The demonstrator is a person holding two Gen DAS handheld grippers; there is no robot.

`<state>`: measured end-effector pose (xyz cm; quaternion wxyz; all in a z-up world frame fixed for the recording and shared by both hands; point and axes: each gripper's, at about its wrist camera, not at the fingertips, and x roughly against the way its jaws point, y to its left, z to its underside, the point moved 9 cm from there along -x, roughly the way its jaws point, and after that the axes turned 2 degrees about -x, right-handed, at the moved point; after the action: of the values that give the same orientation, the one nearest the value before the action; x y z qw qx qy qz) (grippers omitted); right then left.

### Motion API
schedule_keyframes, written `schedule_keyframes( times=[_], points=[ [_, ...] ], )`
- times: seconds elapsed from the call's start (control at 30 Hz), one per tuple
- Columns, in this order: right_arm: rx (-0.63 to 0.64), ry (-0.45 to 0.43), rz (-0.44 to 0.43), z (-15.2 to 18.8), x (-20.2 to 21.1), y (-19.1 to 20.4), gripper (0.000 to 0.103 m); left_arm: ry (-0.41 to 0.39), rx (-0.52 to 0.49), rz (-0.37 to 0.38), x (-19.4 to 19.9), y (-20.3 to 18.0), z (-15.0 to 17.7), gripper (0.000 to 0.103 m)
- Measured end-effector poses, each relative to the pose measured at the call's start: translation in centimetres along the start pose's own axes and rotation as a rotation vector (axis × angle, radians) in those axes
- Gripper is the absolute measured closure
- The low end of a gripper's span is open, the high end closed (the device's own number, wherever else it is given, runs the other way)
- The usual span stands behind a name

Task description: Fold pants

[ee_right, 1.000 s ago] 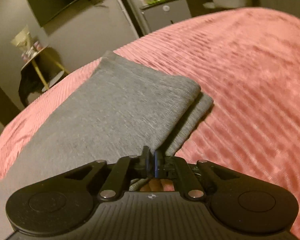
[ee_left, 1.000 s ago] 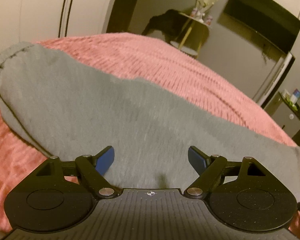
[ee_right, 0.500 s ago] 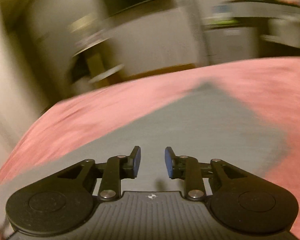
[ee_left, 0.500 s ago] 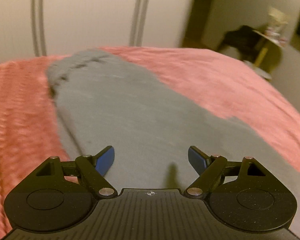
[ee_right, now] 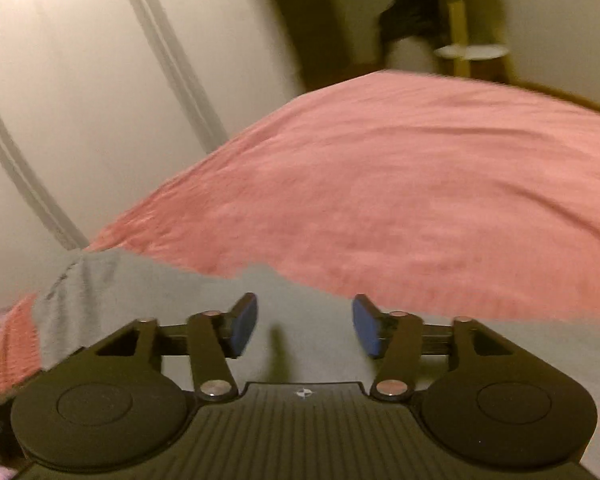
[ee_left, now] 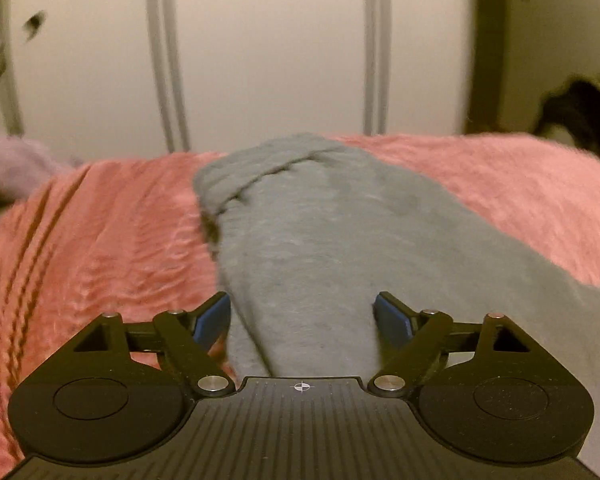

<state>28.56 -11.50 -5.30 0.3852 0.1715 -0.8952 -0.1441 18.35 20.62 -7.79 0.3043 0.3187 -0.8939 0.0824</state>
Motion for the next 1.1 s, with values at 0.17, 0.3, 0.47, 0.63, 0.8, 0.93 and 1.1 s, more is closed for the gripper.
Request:
schedule_keyframes(
  times=[0.17,0.3,0.47,0.63,0.8,0.93,1.1],
  points=[
    [0.09,0.117,-0.007,-1.2,-6.0,1.4,0.041,0.029,0.104,-0.051,-1.9,1.8,0.4,0.007],
    [0.056,0.207,-0.07,-0.6,-8.0,1.5,0.058,0.023,0.106,-0.043,-2.3,1.4,0.5,0.006],
    [0.168,0.19,-0.089,0.2,-6.5,2.8,0.094,0.042,0.158,-0.028,-2.7,1.8,0.8,0.005],
    [0.136,0.209,-0.106,0.4,-6.6,3.0,0.082,0.056,0.168,-0.01,-2.5,1.9,1.0,0.005],
    [0.029,0.302,-0.111,0.4,-8.9,2.4,0.072,0.062,0.175,-0.005,-2.7,2.0,1.1,0.003],
    [0.049,0.287,-0.085,0.2,-8.4,2.7,0.092,0.054,0.175,-0.008,-2.5,1.9,1.1,0.003],
    [0.204,0.019,-0.052,-1.8,-4.6,5.2,0.1,-0.015,0.175,-0.031,-1.6,2.2,0.4,0.004]
  ],
)
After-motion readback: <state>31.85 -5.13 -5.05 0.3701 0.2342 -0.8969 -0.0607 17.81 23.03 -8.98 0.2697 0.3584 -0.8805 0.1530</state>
